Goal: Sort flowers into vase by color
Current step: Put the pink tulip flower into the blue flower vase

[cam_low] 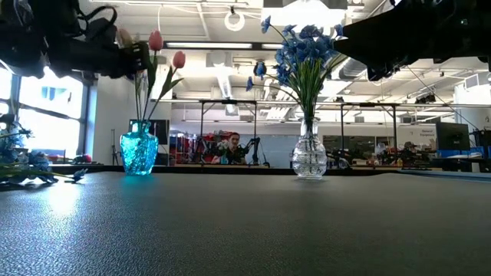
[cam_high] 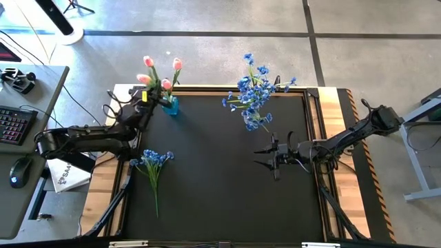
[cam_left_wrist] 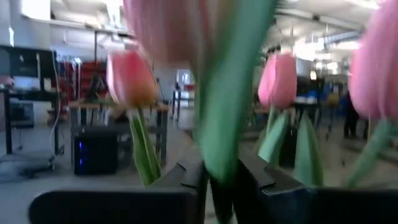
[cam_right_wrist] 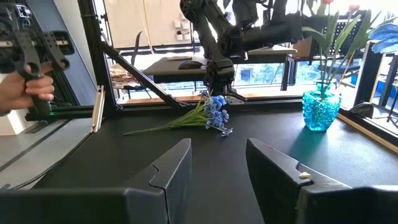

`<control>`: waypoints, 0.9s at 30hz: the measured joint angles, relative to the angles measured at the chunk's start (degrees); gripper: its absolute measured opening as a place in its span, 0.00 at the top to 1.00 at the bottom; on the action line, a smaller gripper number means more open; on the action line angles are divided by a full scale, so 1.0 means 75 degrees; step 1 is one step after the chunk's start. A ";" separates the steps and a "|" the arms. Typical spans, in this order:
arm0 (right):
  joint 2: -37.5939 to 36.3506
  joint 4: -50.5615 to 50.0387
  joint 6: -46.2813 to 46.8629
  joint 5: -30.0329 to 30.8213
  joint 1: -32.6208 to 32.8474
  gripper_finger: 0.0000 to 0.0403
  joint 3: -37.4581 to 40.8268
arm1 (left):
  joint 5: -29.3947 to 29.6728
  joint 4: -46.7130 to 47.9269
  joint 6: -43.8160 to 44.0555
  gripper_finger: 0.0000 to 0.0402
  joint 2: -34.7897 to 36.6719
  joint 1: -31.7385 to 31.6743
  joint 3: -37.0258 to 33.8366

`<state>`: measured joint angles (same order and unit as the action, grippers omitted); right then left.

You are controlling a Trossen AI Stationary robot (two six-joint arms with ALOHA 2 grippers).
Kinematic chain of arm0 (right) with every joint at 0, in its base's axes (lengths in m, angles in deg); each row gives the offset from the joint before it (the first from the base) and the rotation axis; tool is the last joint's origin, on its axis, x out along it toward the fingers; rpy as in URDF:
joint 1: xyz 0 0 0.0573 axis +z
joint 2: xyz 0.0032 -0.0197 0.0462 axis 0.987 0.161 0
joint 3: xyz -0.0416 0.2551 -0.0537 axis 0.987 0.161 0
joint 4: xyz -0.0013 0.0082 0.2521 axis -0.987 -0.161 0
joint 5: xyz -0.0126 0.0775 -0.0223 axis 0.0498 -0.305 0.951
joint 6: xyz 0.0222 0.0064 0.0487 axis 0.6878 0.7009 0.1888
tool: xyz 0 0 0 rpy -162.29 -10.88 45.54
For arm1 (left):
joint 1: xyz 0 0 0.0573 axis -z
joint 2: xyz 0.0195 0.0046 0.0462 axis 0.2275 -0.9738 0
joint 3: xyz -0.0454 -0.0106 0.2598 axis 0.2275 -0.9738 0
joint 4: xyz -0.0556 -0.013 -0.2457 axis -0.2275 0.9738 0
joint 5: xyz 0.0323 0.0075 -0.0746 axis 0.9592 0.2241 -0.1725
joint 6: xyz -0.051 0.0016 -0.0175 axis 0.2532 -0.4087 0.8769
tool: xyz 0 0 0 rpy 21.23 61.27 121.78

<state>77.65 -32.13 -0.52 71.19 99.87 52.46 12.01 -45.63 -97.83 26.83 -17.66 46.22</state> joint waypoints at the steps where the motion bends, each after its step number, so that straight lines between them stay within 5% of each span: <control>1: 0.0000 0.0000 0.0009 0.0000 0.0000 0.63 0.0000 | 0.0000 0.0219 0.0081 0.88 0.0000 0.0000 0.0003; 8: 0.0000 0.0000 0.0032 0.0061 -0.0003 0.63 -0.0003 | 0.0096 0.3200 0.0464 0.76 0.0020 0.0003 0.0843; 19: 0.0000 -0.0002 0.0032 0.0064 -0.0003 0.63 -0.0003 | 0.0309 0.9505 0.0863 0.67 0.0020 0.0012 0.3773; 27: 0.0000 -0.0003 0.0032 0.0058 -0.0003 0.63 -0.0003 | 0.0271 1.1932 0.1311 0.58 0.0023 0.0012 0.5283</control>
<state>77.65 -32.16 -0.27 71.63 99.85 52.44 14.04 43.87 -87.99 27.00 -17.57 85.84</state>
